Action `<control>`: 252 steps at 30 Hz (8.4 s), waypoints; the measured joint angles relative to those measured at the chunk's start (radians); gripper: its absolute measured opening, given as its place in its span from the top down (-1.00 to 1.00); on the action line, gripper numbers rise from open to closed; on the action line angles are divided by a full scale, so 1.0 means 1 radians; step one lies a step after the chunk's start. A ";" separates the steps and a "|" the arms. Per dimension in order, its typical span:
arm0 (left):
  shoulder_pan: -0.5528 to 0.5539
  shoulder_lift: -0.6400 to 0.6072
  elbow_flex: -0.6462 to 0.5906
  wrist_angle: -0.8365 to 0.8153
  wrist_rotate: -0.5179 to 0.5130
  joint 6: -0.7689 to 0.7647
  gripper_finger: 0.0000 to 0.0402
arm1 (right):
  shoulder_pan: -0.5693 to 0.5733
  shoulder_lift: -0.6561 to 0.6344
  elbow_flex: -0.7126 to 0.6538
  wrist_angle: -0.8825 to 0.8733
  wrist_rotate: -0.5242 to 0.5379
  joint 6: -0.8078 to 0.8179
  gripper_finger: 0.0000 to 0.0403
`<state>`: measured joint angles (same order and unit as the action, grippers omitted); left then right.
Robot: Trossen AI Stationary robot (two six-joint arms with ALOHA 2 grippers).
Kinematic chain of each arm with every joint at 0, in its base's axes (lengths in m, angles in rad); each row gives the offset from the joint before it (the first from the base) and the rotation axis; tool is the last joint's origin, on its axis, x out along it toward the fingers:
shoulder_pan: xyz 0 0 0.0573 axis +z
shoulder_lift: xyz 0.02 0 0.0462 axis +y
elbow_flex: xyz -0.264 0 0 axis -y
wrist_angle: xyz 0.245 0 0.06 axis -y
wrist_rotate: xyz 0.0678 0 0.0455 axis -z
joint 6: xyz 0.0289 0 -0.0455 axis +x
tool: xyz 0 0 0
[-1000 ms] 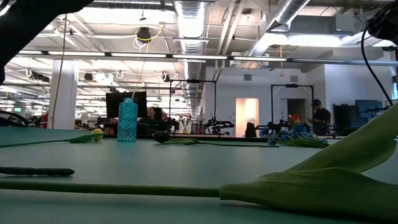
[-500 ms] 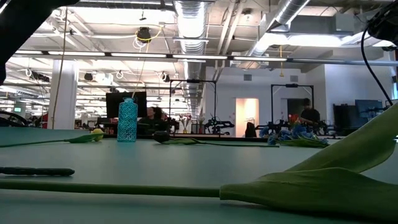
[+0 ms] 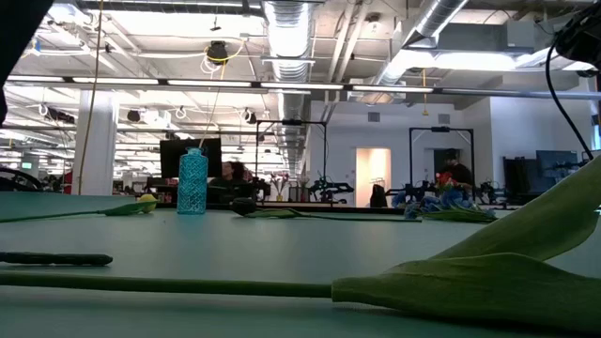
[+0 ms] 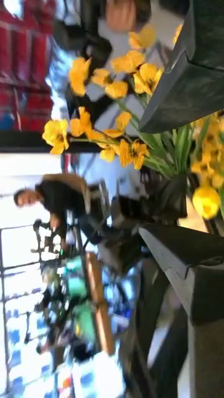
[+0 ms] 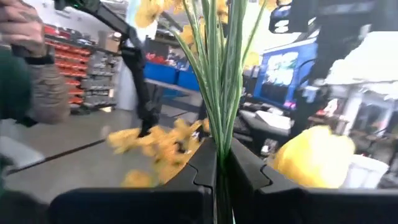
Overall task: Sort flowers into vase by color
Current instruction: Put the yellow flower into the transparent vase
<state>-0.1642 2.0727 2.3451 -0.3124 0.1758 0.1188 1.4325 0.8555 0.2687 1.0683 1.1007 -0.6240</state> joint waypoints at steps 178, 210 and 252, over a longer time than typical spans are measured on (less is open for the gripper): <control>0.137 0.038 -0.044 -0.104 -0.102 -0.101 -0.19 | -0.458 -0.272 0.066 -0.157 0.234 -0.133 0.75; 0.107 0.006 -0.045 -0.384 -0.252 -0.081 -0.20 | 0.018 -0.236 0.201 -0.138 0.068 -0.075 0.75; -0.067 -0.351 -0.967 0.363 -0.586 -0.151 -0.20 | 0.156 0.389 0.312 -0.138 0.155 0.235 0.75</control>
<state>-0.2312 1.7222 1.3779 0.0511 -0.4105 -0.0320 1.5881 1.2442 0.5805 0.9306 1.2554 -0.3889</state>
